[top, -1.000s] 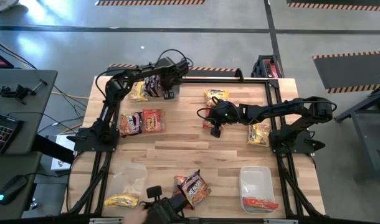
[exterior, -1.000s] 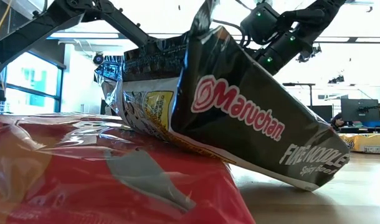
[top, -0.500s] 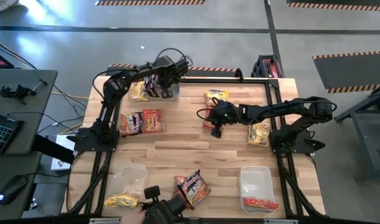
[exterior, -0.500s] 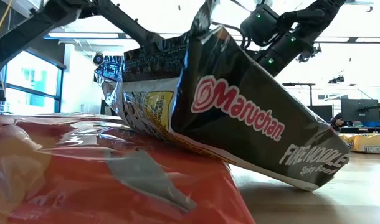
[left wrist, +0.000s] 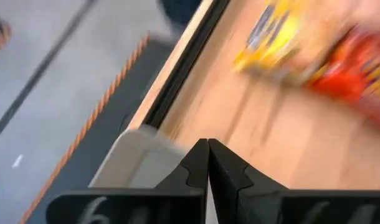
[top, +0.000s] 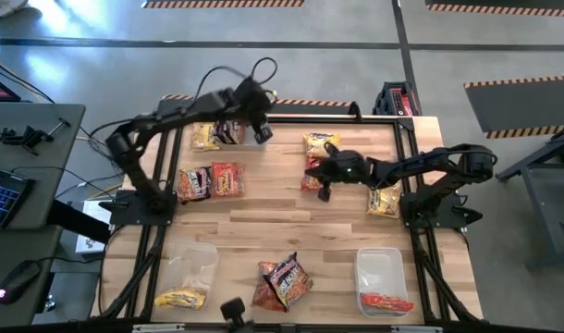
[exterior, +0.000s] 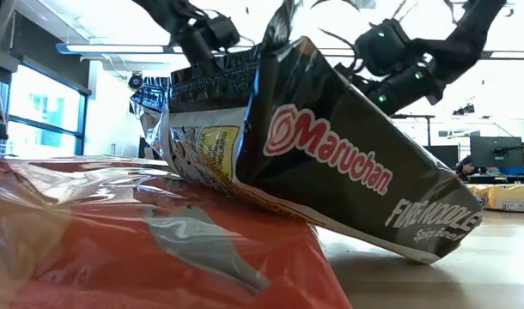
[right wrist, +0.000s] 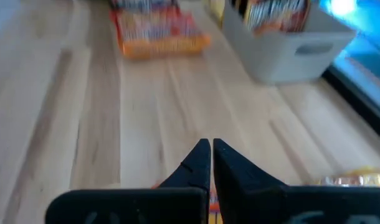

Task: Sort Maruchan noodles
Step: Put the top right yellow noodle pack into the transparent bin

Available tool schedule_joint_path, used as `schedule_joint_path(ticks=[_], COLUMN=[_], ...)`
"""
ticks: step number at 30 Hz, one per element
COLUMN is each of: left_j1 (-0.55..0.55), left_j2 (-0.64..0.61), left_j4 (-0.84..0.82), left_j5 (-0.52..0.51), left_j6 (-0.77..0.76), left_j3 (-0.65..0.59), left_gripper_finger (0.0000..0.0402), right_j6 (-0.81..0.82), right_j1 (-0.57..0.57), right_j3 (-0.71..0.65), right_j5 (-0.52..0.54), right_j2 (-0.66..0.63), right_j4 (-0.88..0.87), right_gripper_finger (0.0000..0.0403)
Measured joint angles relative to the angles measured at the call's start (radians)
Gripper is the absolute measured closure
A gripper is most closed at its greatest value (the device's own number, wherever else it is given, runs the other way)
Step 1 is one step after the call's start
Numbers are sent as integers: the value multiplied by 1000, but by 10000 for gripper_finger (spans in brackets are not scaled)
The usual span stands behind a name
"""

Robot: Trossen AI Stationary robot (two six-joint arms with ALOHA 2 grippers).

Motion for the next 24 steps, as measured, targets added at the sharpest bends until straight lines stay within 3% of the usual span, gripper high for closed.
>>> schedule_joint_path(ticks=[3, 6, 11, 15, 19, 24], left_j1=[-49, -100, -170, -188, -185, -180], left_j2=[-100, -168, -195, -161, -106, -40], left_j4=[272, 550, 1001, 1336, 1568, 1634], left_j5=[31, 36, 39, 114, 185, 214], left_j6=[-49, -116, -197, -268, -334, -359], left_j3=[-198, -387, -647, -802, -893, -920], left_gripper_finger=[401, 401, 401, 401, 401, 401], right_j6=[44, 102, 174, 268, 335, 302], right_j1=[-47, -90, -140, -177, -222, -291], right_j3=[-46, -56, -56, -55, 22, 251], right_j5=[-83, -140, -128, -103, -76, -38], right_j2=[0, -1, -1, -1, -1, 8], right_j4=[136, 147, 98, 78, -108, -518], right_gripper_finger=[403, 403, 403, 402, 402, 402])
